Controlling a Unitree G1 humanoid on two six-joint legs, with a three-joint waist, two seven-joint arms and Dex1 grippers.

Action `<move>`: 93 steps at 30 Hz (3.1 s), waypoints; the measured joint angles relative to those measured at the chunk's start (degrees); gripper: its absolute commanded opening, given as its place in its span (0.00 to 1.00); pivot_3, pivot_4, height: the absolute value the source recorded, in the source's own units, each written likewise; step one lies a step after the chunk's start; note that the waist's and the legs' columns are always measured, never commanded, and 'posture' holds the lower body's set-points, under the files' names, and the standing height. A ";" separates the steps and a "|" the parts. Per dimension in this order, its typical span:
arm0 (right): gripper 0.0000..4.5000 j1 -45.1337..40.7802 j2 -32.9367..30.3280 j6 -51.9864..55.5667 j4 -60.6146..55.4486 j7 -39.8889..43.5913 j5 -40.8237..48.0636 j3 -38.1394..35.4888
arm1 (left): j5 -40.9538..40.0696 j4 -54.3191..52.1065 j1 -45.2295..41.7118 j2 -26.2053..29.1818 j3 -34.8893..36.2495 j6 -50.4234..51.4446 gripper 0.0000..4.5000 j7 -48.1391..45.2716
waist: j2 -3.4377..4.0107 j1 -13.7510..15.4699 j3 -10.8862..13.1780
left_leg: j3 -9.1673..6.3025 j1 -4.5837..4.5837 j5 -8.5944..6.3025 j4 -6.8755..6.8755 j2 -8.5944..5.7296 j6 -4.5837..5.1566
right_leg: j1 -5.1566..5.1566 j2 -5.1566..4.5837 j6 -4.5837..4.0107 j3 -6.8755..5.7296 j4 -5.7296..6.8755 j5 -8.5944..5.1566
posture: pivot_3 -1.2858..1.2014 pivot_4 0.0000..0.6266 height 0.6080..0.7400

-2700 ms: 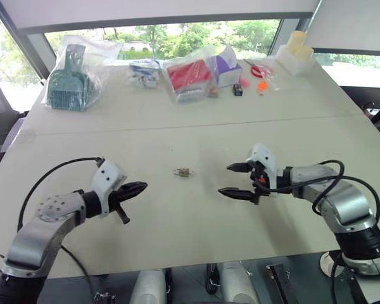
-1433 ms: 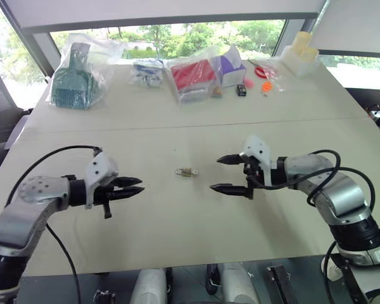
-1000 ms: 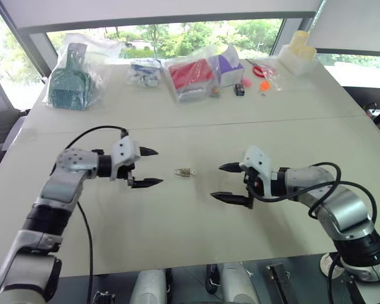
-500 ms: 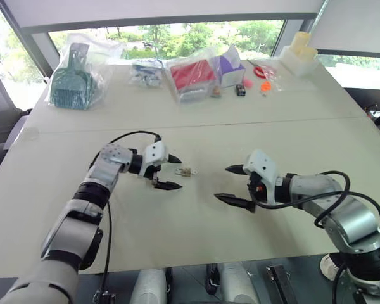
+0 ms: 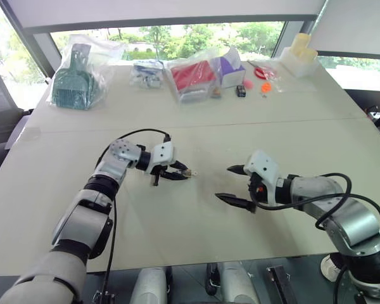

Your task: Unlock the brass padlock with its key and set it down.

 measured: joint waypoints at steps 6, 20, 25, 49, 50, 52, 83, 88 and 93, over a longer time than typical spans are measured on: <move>1.00 -2.96 1.59 -3.78 1.66 -0.93 -2.94 2.43 | -0.11 -2.02 0.59 1.14 0.18 1.87 0.17 -0.22 | -0.01 -0.21 -0.01 | 0.01 0.02 0.00 0.00 0.00 0.00 | -0.04 0.01 0.00 0.01 0.09 0.00 | 0.52 0.24 1.00; 1.00 -14.02 8.95 -41.35 19.35 -5.63 -28.86 17.30 | -8.84 -23.26 2.95 9.55 6.74 25.09 0.17 -5.51 | -0.03 -0.20 0.01 | 0.15 -0.02 0.02 0.05 0.00 -0.03 | -0.22 0.07 0.00 0.11 0.36 -0.03 | 0.52 0.24 1.00; 1.00 -18.49 11.14 -51.01 27.63 -7.47 -36.23 19.31 | -10.74 -28.02 4.74 10.51 7.11 29.05 0.17 -4.91 | -0.03 -0.37 0.01 | 0.29 -0.01 0.03 0.04 0.01 -0.04 | -0.24 0.08 -0.01 0.11 0.39 -0.03 | 0.52 0.24 1.00; 0.01 -21.59 13.95 -59.53 35.88 -6.08 -40.96 19.34 | -11.71 -33.42 7.44 11.76 6.95 28.50 0.17 -2.51 | -0.02 -0.36 0.01 | 0.35 0.01 0.06 0.04 0.02 -0.09 | -0.23 0.08 -0.01 0.14 0.41 -0.03 | 0.52 0.24 1.00; 0.01 -21.59 14.11 -59.12 35.85 -5.72 -40.88 19.17 | -11.61 -33.42 7.50 11.75 6.86 27.87 0.17 -2.20 | -0.02 -0.36 0.01 | 0.35 0.01 0.06 0.04 0.02 -0.09 | -0.24 0.08 -0.01 0.14 0.41 -0.03 | 0.52 0.24 1.00; 0.01 -21.59 14.31 -58.12 35.84 -4.60 -40.46 18.92 | -11.12 -33.40 7.62 11.64 6.58 26.65 0.17 -1.51 | -0.02 -0.34 0.01 | 0.35 0.01 0.06 0.04 0.02 -0.09 | -0.23 0.08 -0.02 0.14 0.41 -0.03 | 0.52 0.24 1.00; 0.54 -27.57 15.27 -79.74 49.31 -14.53 -54.12 22.39 | -11.80 -37.29 12.91 13.80 6.67 28.07 0.17 -1.77 | 0.00 -0.76 0.02 | 0.45 0.05 0.12 0.03 0.03 -0.19 | -0.27 0.08 -0.01 0.21 0.48 -0.03 | 0.52 0.24 1.00; 0.89 -27.56 14.90 -82.54 49.30 -17.89 -56.08 22.36 | -11.84 -36.48 12.12 13.89 6.65 28.04 0.17 -1.80 | 0.00 -0.72 0.02 | 0.46 0.06 0.12 0.03 0.03 -0.19 | -0.27 0.08 -0.01 0.23 0.47 -0.03 | 0.52 0.24 1.00; 0.89 -27.52 14.90 -83.64 49.28 -18.20 -56.59 22.36 | -11.84 -35.32 10.33 13.01 6.50 28.00 0.17 -1.74 | 0.00 -0.68 0.02 | 0.46 0.06 0.12 0.03 0.03 -0.19 | -0.26 0.08 -0.02 0.23 0.47 -0.03 | 0.52 0.24 1.00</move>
